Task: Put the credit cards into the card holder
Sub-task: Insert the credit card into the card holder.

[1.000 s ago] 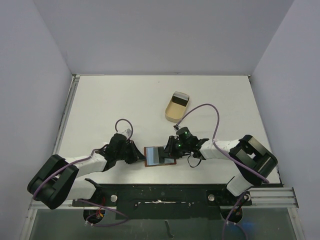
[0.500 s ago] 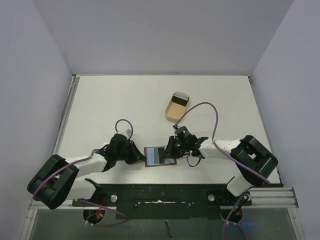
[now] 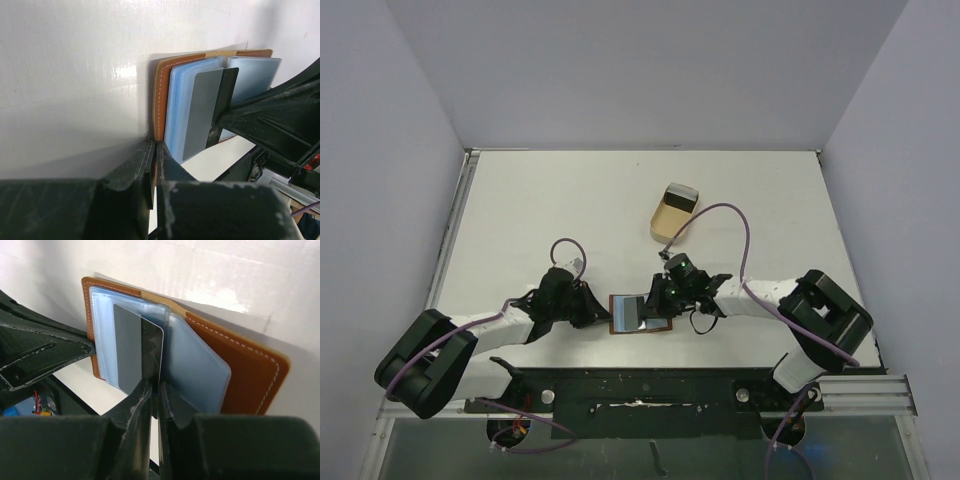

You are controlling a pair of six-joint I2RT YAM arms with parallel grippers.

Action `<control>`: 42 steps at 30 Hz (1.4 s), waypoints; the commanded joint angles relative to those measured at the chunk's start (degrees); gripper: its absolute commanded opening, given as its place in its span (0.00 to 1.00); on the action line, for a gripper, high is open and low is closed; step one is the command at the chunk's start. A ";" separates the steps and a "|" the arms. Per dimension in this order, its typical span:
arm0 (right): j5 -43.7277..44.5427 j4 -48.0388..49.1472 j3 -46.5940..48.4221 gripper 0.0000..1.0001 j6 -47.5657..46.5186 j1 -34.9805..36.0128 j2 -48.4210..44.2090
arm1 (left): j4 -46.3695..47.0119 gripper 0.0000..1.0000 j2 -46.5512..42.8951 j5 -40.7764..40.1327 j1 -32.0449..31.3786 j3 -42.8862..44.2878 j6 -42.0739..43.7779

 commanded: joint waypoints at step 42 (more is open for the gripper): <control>10.34 -14.55 12.67 0.36 -4.55 5.01 -1.62 | -2.64 0.00 -2.00 -1.89 -1.55 0.56 1.59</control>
